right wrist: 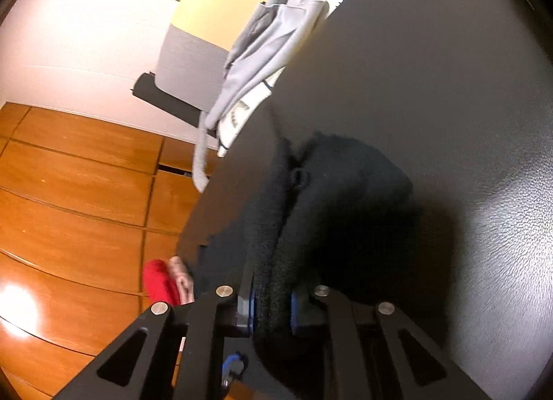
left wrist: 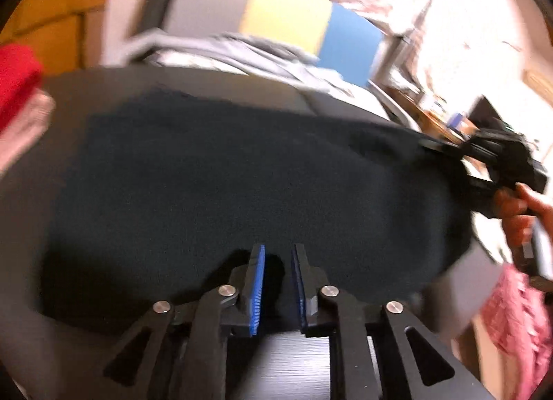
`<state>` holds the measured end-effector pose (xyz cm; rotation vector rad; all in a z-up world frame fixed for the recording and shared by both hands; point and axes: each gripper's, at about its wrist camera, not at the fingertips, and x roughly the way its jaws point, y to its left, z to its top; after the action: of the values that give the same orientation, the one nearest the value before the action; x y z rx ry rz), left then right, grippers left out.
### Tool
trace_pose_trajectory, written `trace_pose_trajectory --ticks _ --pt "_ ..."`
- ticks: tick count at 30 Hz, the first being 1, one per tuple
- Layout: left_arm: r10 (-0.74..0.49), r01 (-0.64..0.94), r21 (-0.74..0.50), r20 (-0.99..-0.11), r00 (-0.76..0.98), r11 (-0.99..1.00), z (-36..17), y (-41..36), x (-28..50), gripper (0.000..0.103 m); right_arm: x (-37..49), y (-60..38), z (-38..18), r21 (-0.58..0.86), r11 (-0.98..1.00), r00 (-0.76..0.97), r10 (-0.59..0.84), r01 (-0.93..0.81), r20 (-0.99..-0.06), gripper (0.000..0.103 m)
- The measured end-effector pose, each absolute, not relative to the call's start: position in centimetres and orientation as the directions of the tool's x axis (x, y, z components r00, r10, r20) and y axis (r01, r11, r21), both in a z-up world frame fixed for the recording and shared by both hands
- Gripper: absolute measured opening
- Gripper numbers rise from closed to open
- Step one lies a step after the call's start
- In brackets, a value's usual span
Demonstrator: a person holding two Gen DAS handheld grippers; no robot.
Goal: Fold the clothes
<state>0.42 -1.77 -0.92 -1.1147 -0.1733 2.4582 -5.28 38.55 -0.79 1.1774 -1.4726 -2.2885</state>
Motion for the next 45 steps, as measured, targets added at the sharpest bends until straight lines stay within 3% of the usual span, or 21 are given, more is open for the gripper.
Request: trace_pose_trajectory --ticks 4,8,12,16,22,25,28,31,37,42,45 --pt "0.294 -0.232 -0.183 -0.673 -0.678 -0.955 -1.4 -7.7 -1.2 0.041 -6.1 37.1 1.4 0.837 -0.479 -0.656 -0.547 -0.264 -0.52 0.012" --pt "0.306 -0.265 -0.176 -0.731 -0.61 -0.948 -3.9 -10.7 -3.3 0.043 -7.6 33.6 4.0 0.84 -0.479 -0.641 -0.567 -0.256 -0.518 0.013" --pt "0.384 -0.285 -0.26 -0.678 -0.627 -0.923 -5.0 -12.0 -3.2 0.045 -9.9 28.5 6.8 0.828 -0.516 -0.621 -0.581 -0.218 -0.526 0.013" --pt "0.412 -0.297 -0.286 -0.633 -0.655 -0.911 -5.8 -12.4 -2.7 0.047 -12.1 21.0 5.9 0.755 -0.624 -0.561 -0.559 -0.201 -0.611 0.013" --pt "0.428 -0.304 -0.302 -0.61 -0.667 -0.904 -6.3 -13.1 -2.2 0.048 -15.3 9.6 4.7 0.624 -0.765 -0.47 -0.498 -0.156 -0.729 0.013" --pt "0.456 -0.3 -0.348 -0.589 -0.667 -0.888 -6.4 -13.9 -1.9 0.049 -16.1 4.2 2.4 0.469 -0.873 -0.426 -0.377 -0.131 -0.822 0.014" --pt "0.48 -0.295 -0.39 -0.569 -0.668 -0.872 -6.5 -14.4 -1.7 0.049 -15.8 0.2 0.4 0.306 -0.949 -0.394 -0.253 -0.079 -0.884 0.029" --pt "0.489 -0.3 -0.399 -0.56 -0.669 -0.867 -6.4 -14.7 -1.4 0.049 -14.7 -2.7 0.8 0.226 -0.974 -0.378 -0.22 0.027 -0.899 0.031" --pt "0.529 -0.292 -0.463 -0.547 -0.649 -0.837 -6.4 -15.8 -1.5 0.049 -8.7 0.0 6.1 0.387 -0.895 -0.487 -0.445 0.221 -0.751 0.031" --pt "0.548 -0.231 -0.548 -0.533 -0.645 -0.804 -6.1 -18.7 0.1 0.055 -4.1 9.1 6.6 0.539 -0.833 -0.646 -0.48 0.123 -0.594 0.031" --pt "0.579 -0.164 -0.653 -0.493 -0.649 -0.74 -5.6 -20.8 1.0 0.06 -3.0 12.3 4.3 0.558 -0.83 -0.677 -0.418 0.014 -0.605 0.031"
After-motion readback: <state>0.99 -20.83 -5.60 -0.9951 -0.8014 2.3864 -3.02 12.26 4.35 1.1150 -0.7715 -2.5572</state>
